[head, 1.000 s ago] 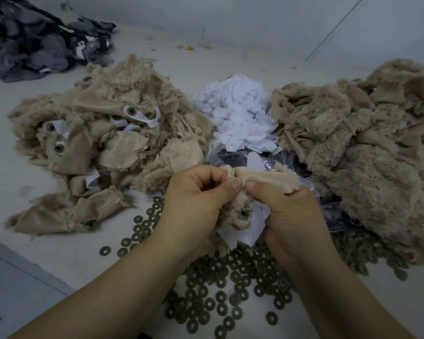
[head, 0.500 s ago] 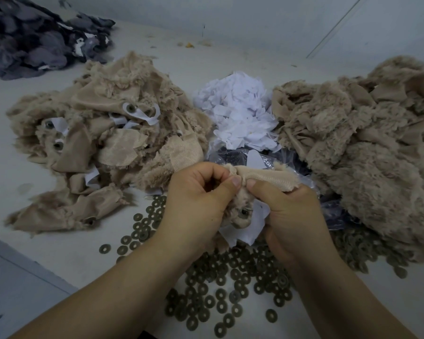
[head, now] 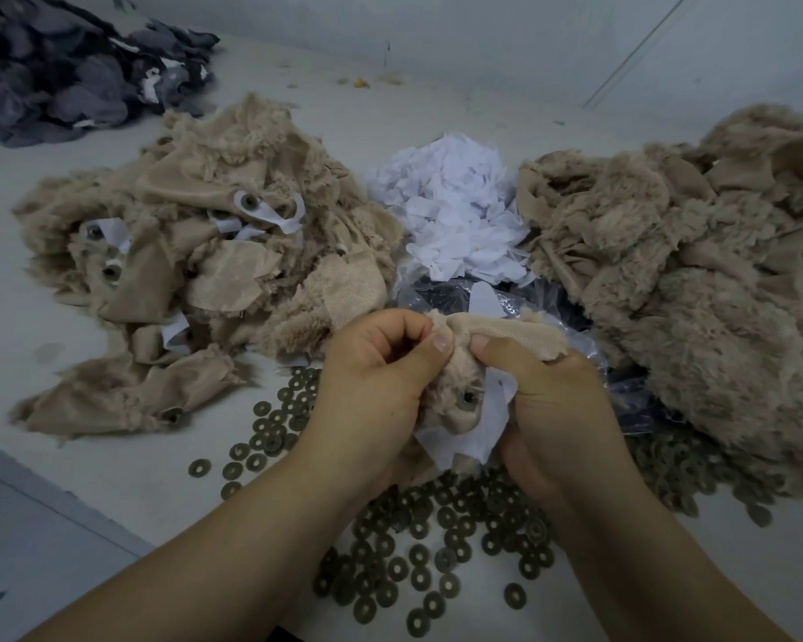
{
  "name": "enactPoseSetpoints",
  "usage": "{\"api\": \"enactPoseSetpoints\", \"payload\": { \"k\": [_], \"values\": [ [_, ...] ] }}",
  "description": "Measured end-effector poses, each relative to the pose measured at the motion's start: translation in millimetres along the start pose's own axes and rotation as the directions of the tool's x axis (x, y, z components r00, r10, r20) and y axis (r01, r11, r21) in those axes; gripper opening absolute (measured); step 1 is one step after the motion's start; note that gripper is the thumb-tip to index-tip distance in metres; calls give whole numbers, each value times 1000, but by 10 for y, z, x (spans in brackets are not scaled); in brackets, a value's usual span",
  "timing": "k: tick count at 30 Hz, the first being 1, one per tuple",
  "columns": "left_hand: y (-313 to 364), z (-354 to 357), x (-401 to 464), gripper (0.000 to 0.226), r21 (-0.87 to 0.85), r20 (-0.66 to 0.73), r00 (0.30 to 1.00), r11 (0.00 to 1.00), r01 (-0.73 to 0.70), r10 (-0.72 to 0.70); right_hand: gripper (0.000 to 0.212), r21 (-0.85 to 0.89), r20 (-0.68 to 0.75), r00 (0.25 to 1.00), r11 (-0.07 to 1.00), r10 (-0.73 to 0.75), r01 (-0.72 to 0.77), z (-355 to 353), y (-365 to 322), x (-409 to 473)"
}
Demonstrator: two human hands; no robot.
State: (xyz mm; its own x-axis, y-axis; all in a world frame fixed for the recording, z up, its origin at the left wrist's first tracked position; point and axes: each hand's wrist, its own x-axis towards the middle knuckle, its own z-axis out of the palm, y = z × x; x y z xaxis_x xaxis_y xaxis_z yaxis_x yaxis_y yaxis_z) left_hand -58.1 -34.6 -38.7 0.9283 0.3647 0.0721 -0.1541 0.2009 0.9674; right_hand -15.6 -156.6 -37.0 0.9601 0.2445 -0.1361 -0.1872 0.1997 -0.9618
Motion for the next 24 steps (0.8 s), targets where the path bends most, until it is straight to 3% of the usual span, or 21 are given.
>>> {"api": "enactPoseSetpoints", "payload": {
  "k": [3, 5, 6, 9, 13, 16, 18, 21, 24],
  "values": [
    [-7, 1, 3, 32, -71, 9, 1000, 997, 21, -20, 31, 101, -179, 979, 992, 93, -75, 122, 161, 109],
    [-5, -3, 6, 31, -74, 8, 1000, 997, 11, -10, 42, 114, -97, 994, 993, 48, -37, 50, 363, 52],
    [-3, -4, 8, 27, -61, 6, 1000, 998, 0, 1, 38, 94, -41, 998, 995, 37, -33, 42, 364, 56],
    [17, -3, 15, 14, 8, -5, 1000, 1000, -14, 14, 22, -13, -139, 988, 998, 61, -64, 50, 202, 139],
    [-6, -9, 34, 13, 102, -36, 999, 995, -17, 21, 9, -106, 13, 993, 988, -115, 116, -58, 14, 28],
    [-13, -27, 41, 19, 125, -36, 999, 992, -22, 27, 4, -84, -25, 993, 990, -114, 112, -38, 20, 29],
    [-6, -34, 39, 17, 141, -34, 999, 989, -34, 39, 14, 7, -54, 997, 998, -59, 59, 12, 26, 32],
    [15, -38, 32, 19, 218, -59, 988, 968, -125, 141, 8, 30, -70, 997, 999, -25, 27, 18, 32, 44],
    [53, -38, 23, 24, 385, -12, 941, 870, -308, 338, 8, 6, -57, 998, 1000, -27, 27, 10, 25, 37]
  ]
}}
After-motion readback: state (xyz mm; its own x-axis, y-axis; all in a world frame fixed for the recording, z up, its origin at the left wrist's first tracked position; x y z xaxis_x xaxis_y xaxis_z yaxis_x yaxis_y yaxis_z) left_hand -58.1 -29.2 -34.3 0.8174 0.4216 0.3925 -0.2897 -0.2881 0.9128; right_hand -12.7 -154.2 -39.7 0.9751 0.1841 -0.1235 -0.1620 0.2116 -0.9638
